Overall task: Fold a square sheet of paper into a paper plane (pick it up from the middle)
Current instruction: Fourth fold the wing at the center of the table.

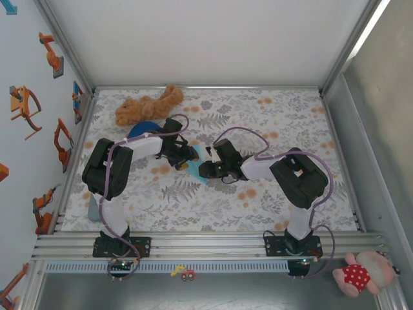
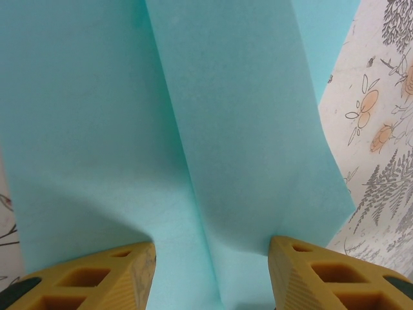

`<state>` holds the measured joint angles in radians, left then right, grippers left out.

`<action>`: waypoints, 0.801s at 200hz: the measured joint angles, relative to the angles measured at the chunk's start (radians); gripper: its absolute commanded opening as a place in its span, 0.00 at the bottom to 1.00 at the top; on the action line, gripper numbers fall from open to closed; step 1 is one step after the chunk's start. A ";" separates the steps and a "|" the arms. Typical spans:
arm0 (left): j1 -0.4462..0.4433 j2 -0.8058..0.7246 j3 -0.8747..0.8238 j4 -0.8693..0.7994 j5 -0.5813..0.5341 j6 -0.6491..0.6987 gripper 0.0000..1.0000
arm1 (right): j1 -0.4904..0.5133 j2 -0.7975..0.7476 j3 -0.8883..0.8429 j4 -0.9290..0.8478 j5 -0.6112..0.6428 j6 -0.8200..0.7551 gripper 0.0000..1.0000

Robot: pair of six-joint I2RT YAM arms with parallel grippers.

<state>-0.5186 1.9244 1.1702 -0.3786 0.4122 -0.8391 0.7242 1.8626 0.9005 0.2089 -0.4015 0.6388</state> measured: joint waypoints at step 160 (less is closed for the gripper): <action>-0.001 0.007 0.014 -0.020 0.000 0.004 0.53 | 0.003 0.043 -0.007 0.121 -0.002 0.076 0.04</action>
<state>-0.5194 1.9312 1.1843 -0.3988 0.4118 -0.8352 0.7273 1.9060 0.8932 0.3298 -0.4030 0.7147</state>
